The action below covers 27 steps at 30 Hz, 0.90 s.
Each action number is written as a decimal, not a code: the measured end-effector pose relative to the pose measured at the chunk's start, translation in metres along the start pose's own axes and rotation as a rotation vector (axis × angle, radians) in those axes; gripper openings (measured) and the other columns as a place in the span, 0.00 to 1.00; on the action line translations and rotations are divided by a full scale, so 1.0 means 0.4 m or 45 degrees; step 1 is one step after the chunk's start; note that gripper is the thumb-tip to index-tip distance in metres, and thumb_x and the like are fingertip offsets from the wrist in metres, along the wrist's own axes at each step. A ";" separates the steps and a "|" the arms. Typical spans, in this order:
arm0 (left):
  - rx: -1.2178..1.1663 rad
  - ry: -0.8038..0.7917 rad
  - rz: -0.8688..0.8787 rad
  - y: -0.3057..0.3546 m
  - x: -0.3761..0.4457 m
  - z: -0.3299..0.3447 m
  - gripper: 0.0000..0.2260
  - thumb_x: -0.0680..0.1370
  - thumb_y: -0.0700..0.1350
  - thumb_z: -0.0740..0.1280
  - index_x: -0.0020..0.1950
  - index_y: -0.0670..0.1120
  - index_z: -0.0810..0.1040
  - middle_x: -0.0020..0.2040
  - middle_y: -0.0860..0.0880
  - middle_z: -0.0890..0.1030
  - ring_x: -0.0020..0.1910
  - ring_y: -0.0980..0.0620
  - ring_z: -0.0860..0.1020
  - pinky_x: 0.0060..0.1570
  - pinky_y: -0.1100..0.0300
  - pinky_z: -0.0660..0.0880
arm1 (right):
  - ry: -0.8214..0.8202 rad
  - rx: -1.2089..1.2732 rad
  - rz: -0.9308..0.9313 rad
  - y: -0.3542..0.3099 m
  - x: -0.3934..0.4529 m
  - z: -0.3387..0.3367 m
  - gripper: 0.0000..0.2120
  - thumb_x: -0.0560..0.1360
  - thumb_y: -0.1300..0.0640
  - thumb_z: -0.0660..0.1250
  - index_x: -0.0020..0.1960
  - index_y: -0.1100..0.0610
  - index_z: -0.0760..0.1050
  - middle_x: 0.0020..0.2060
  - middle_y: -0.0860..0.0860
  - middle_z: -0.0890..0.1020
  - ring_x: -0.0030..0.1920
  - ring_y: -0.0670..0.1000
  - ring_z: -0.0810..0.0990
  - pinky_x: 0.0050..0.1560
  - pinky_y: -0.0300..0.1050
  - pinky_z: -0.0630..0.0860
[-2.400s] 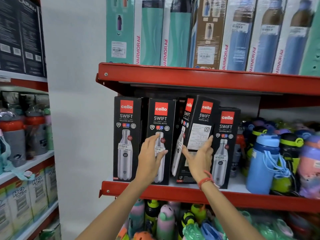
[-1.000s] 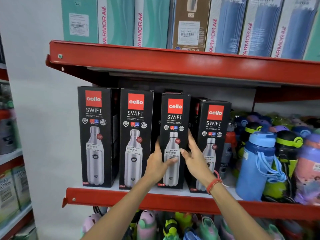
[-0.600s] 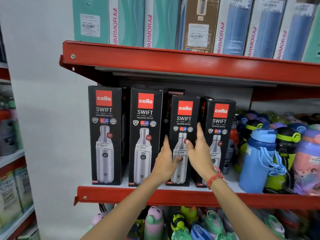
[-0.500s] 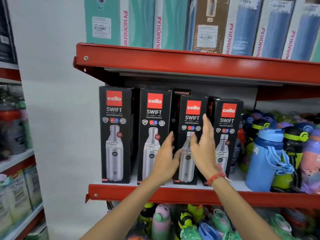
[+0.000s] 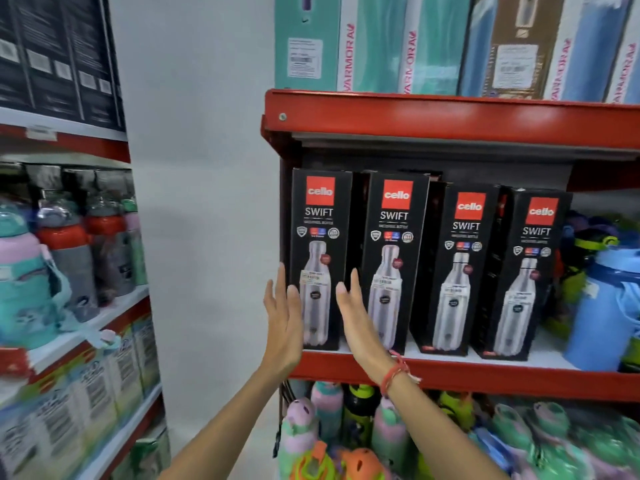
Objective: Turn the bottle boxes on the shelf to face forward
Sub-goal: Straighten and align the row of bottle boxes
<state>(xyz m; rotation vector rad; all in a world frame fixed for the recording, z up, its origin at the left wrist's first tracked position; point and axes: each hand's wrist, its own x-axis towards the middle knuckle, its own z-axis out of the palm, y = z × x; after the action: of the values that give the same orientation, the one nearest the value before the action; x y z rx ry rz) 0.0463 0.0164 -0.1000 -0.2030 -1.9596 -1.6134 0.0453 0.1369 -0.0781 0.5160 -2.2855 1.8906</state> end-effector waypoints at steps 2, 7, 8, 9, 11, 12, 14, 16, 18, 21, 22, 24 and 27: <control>-0.025 -0.166 -0.104 -0.032 0.009 -0.026 0.28 0.74 0.73 0.41 0.74 0.71 0.47 0.80 0.56 0.53 0.79 0.54 0.55 0.78 0.47 0.52 | -0.019 0.017 0.039 0.006 0.002 0.023 0.28 0.79 0.38 0.47 0.75 0.36 0.38 0.77 0.42 0.51 0.76 0.49 0.54 0.74 0.52 0.50; 0.021 -0.318 -0.273 -0.031 0.012 -0.067 0.33 0.60 0.82 0.37 0.66 0.82 0.45 0.80 0.52 0.58 0.76 0.42 0.63 0.74 0.39 0.59 | -0.017 0.016 0.013 0.021 -0.007 0.030 0.30 0.75 0.33 0.44 0.74 0.34 0.39 0.69 0.33 0.51 0.76 0.46 0.52 0.76 0.57 0.49; 0.023 -0.322 -0.275 -0.026 0.007 -0.073 0.32 0.60 0.82 0.36 0.65 0.83 0.46 0.79 0.52 0.59 0.76 0.41 0.63 0.74 0.39 0.59 | -0.018 -0.002 0.008 0.022 -0.013 0.029 0.32 0.72 0.30 0.44 0.74 0.33 0.39 0.68 0.32 0.51 0.75 0.45 0.52 0.76 0.59 0.49; 0.016 -0.329 -0.275 -0.024 0.001 -0.079 0.30 0.61 0.82 0.36 0.63 0.84 0.47 0.79 0.51 0.60 0.76 0.41 0.63 0.74 0.39 0.59 | -0.019 -0.012 0.006 0.023 -0.020 0.027 0.36 0.69 0.25 0.44 0.73 0.32 0.39 0.68 0.31 0.51 0.74 0.44 0.52 0.76 0.60 0.50; -0.023 -0.340 -0.272 -0.026 -0.010 -0.090 0.30 0.61 0.82 0.37 0.63 0.84 0.50 0.78 0.51 0.61 0.75 0.41 0.65 0.73 0.39 0.60 | -0.028 -0.004 0.016 0.026 -0.031 0.017 0.42 0.61 0.19 0.45 0.72 0.30 0.40 0.67 0.31 0.51 0.74 0.43 0.51 0.75 0.61 0.50; -0.039 -0.342 -0.269 -0.030 -0.016 -0.094 0.30 0.61 0.82 0.38 0.63 0.84 0.52 0.78 0.51 0.62 0.74 0.41 0.66 0.73 0.39 0.61 | -0.041 -0.002 0.026 0.025 -0.037 0.013 0.44 0.60 0.18 0.46 0.72 0.29 0.40 0.67 0.31 0.51 0.75 0.45 0.51 0.75 0.62 0.51; -0.032 -0.343 -0.266 -0.026 -0.027 -0.097 0.31 0.61 0.82 0.38 0.64 0.83 0.52 0.78 0.49 0.64 0.70 0.43 0.70 0.71 0.39 0.64 | -0.070 -0.004 0.043 0.020 -0.049 0.008 0.43 0.60 0.19 0.46 0.71 0.28 0.39 0.66 0.32 0.53 0.76 0.50 0.52 0.74 0.65 0.52; -0.001 -0.343 -0.259 -0.013 -0.040 -0.095 0.31 0.61 0.82 0.37 0.64 0.83 0.50 0.77 0.48 0.64 0.67 0.43 0.72 0.70 0.39 0.66 | -0.082 -0.013 0.054 0.015 -0.058 0.003 0.44 0.59 0.19 0.46 0.72 0.29 0.39 0.65 0.33 0.55 0.76 0.52 0.53 0.74 0.65 0.53; 0.029 -0.326 -0.247 -0.008 -0.045 -0.093 0.29 0.62 0.81 0.37 0.63 0.85 0.49 0.78 0.48 0.63 0.70 0.41 0.70 0.71 0.39 0.64 | -0.099 -0.041 0.054 0.012 -0.063 0.000 0.43 0.58 0.18 0.46 0.70 0.27 0.39 0.66 0.32 0.55 0.76 0.52 0.54 0.74 0.65 0.54; 0.075 -0.236 -0.198 -0.012 -0.050 -0.082 0.26 0.69 0.77 0.39 0.68 0.80 0.52 0.78 0.51 0.64 0.74 0.44 0.67 0.73 0.41 0.63 | -0.098 -0.087 0.017 0.017 -0.066 -0.011 0.32 0.63 0.20 0.47 0.65 0.21 0.43 0.73 0.36 0.56 0.76 0.53 0.57 0.73 0.64 0.57; 0.120 -0.151 -0.137 -0.012 -0.054 -0.070 0.27 0.74 0.73 0.41 0.72 0.73 0.57 0.76 0.51 0.68 0.72 0.48 0.68 0.72 0.44 0.65 | -0.064 -0.086 -0.009 0.026 -0.064 -0.019 0.28 0.65 0.21 0.48 0.64 0.19 0.46 0.74 0.37 0.57 0.76 0.52 0.58 0.73 0.63 0.59; 0.198 0.106 0.000 0.005 -0.065 -0.044 0.24 0.81 0.62 0.48 0.73 0.57 0.69 0.68 0.50 0.74 0.67 0.55 0.70 0.69 0.48 0.69 | 0.101 -0.078 -0.089 0.038 -0.059 -0.042 0.22 0.70 0.25 0.51 0.63 0.21 0.56 0.74 0.42 0.63 0.73 0.49 0.64 0.72 0.59 0.63; 0.120 0.339 0.245 0.049 -0.064 0.002 0.13 0.82 0.45 0.58 0.63 0.49 0.76 0.58 0.51 0.72 0.58 0.52 0.75 0.60 0.51 0.75 | 0.460 -0.134 -0.230 0.040 -0.062 -0.091 0.21 0.78 0.37 0.52 0.70 0.36 0.63 0.70 0.47 0.72 0.66 0.46 0.73 0.68 0.53 0.69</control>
<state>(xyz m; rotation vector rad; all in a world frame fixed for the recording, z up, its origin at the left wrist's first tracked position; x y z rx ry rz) 0.0759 0.0284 -0.0968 -0.1280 -1.7504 -1.3474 0.0589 0.1792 -0.0932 0.3223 -2.0174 1.6165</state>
